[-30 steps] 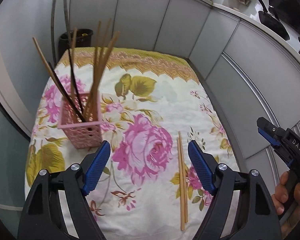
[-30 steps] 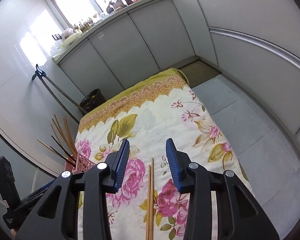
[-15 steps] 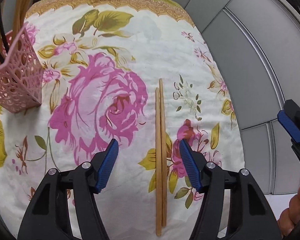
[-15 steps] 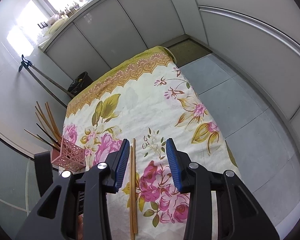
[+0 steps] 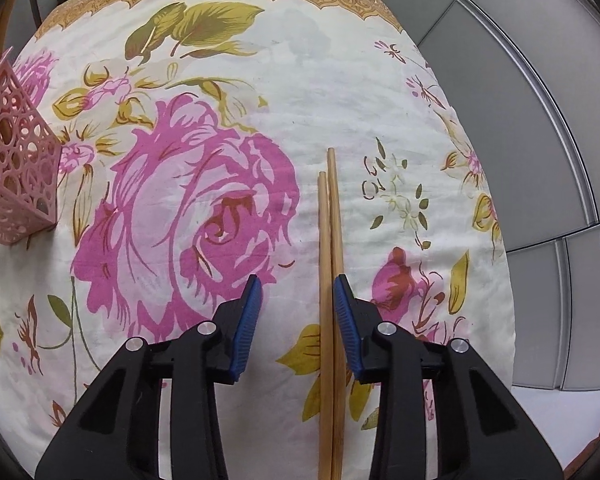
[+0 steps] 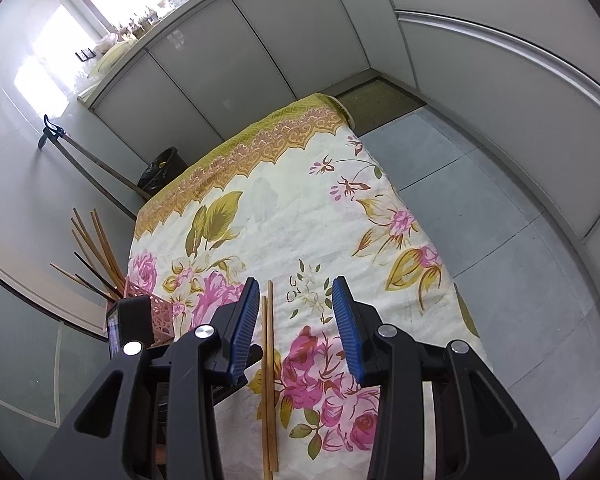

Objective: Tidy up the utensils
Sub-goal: 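Grasp a wooden chopstick with the left tool and lift it, then grasp the last wooden chopstick with the right tool while the left tool holds its chopstick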

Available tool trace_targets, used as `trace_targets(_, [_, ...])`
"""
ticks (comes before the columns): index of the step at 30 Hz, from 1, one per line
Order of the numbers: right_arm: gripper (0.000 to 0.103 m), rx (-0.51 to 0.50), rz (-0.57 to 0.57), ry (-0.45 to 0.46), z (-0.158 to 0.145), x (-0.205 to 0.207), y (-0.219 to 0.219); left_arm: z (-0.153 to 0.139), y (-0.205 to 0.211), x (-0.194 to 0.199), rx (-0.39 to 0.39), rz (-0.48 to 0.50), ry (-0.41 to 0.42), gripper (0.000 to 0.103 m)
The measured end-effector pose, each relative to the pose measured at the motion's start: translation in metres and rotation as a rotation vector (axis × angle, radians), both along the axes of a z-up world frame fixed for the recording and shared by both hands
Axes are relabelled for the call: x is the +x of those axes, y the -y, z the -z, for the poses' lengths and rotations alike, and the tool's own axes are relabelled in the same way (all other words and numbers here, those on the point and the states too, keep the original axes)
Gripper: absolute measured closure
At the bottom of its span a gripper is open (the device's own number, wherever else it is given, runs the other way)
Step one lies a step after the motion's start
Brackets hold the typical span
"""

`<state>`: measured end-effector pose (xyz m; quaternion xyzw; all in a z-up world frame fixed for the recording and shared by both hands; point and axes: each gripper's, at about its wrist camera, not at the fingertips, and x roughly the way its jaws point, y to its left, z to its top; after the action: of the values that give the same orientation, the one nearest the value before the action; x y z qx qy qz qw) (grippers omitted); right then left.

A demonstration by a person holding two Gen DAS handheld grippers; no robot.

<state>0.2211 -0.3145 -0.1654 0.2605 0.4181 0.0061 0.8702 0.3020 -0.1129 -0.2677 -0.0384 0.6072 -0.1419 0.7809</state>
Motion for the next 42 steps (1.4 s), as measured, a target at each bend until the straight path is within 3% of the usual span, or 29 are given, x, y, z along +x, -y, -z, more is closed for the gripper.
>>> trace_targets(6, [0.066,0.001,-0.003,0.011,-0.001,0.001,0.0,0.003,0.007,0.002,0.008,0.004,0.003,0.084])
trace_targets(10, [0.066,0.013,0.01,0.007,0.0,0.001,0.003,-0.004,0.01,0.0,-0.012,0.008,0.017,0.084])
trace_targets(18, [0.066,0.015,0.008,0.012,-0.002,0.0,0.004,0.002,0.016,-0.004,0.054,0.045,0.022,0.085])
trace_targets(20, [0.066,0.016,0.012,0.012,-0.002,0.0,0.005,0.002,0.018,-0.005,0.028,0.038,0.051,0.084])
trace_targets(25, [0.066,0.013,0.021,0.008,-0.002,-0.001,0.008,0.007,0.03,0.003,0.135,0.092,0.108,0.096])
trace_targets(28, [0.066,0.008,0.027,0.0,0.0,0.0,0.011,0.009,0.03,0.007,0.128,0.102,0.113,0.097])
trace_targets(30, [0.066,0.004,0.029,-0.012,0.003,0.001,0.013,0.008,0.023,0.01,0.084,0.081,0.103,0.098])
trace_targets(32, [0.066,-0.003,0.028,-0.037,0.009,0.004,0.014,-0.002,0.014,0.013,0.1,0.05,0.142,0.098])
trace_targets(35, [0.066,-0.021,0.003,-0.092,0.023,0.011,0.012,-0.031,0.001,0.011,0.019,0.025,0.224,0.098])
trace_targets(42, [0.066,-0.076,-0.155,-0.217,0.057,0.035,-0.034,-0.105,-0.029,-0.015,-0.072,-0.014,0.458,0.098])
